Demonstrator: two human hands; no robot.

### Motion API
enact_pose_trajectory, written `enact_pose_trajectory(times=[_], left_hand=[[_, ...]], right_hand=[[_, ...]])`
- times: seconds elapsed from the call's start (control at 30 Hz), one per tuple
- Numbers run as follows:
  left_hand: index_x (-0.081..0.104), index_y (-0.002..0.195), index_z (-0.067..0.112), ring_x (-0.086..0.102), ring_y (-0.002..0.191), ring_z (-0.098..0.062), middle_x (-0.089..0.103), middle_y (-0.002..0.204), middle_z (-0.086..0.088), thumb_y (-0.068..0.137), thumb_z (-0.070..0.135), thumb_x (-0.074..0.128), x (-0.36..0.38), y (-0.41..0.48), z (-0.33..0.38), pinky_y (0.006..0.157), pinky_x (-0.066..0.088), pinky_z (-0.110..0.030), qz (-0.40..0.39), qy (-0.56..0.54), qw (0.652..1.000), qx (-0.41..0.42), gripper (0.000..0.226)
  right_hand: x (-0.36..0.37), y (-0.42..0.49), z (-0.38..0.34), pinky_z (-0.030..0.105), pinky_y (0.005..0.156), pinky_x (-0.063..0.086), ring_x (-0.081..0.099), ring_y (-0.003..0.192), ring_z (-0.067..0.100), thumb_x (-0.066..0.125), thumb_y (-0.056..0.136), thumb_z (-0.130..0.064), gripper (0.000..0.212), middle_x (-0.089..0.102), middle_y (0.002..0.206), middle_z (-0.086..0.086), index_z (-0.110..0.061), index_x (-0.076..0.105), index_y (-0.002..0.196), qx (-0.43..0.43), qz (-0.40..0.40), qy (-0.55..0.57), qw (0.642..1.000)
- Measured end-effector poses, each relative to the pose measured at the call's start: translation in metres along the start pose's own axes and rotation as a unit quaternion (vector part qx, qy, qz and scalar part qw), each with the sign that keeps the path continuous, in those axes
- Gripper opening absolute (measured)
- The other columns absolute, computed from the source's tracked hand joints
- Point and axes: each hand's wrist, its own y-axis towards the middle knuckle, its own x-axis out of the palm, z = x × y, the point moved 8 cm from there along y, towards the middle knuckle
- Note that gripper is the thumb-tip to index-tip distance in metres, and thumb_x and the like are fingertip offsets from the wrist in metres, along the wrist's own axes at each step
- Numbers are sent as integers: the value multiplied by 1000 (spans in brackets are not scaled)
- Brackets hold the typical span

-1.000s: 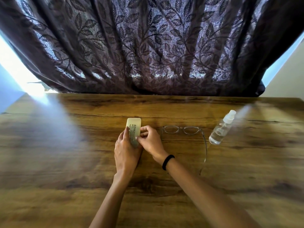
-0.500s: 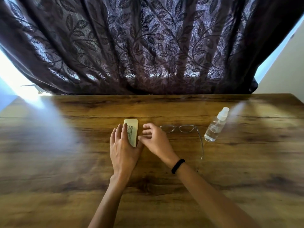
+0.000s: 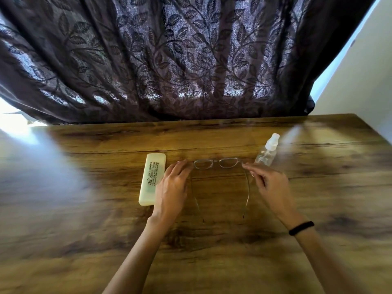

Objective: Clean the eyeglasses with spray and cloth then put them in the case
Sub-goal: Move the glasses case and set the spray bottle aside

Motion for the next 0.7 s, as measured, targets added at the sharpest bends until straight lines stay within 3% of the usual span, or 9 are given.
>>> enact_pose_trajectory(times=[0.1,0.23,0.53,0.7], left_hand=[[61,120,14,55,115,-28,59,125,-5,70,-8,70,6,-1,3,71,56,-41,-7,8,1000,12,55],[59,122,14,53,118,-25,57,128,-4,78,1,67,10,0,3,82,53,-40,-14,-9,1000,11,47],[60,122,19,56,115,-24,59,128,1,91,21,58,7,-3,-1,85,51,-39,19,-34,999,-24,31],[67,108,18,68,91,-21,71,106,-1,88,14,62,-10,0,2,67,52,-30,75,-62,995,-26,21]], right_hand=[[9,-6,9,24,91,42,65,102,19,62,81,5,37,65,117,7,-13,63,114,-2,-31,-33,999],[17,-10,11,30,94,45,64,104,20,62,80,7,40,64,118,8,-12,62,115,-14,-33,-19,999],[16,-10,11,27,92,43,66,96,16,66,76,8,38,68,110,8,-12,66,109,-36,29,-22,999],[2,-5,4,-5,80,37,62,87,6,64,79,5,32,71,101,8,-10,65,107,-18,93,49,994]])
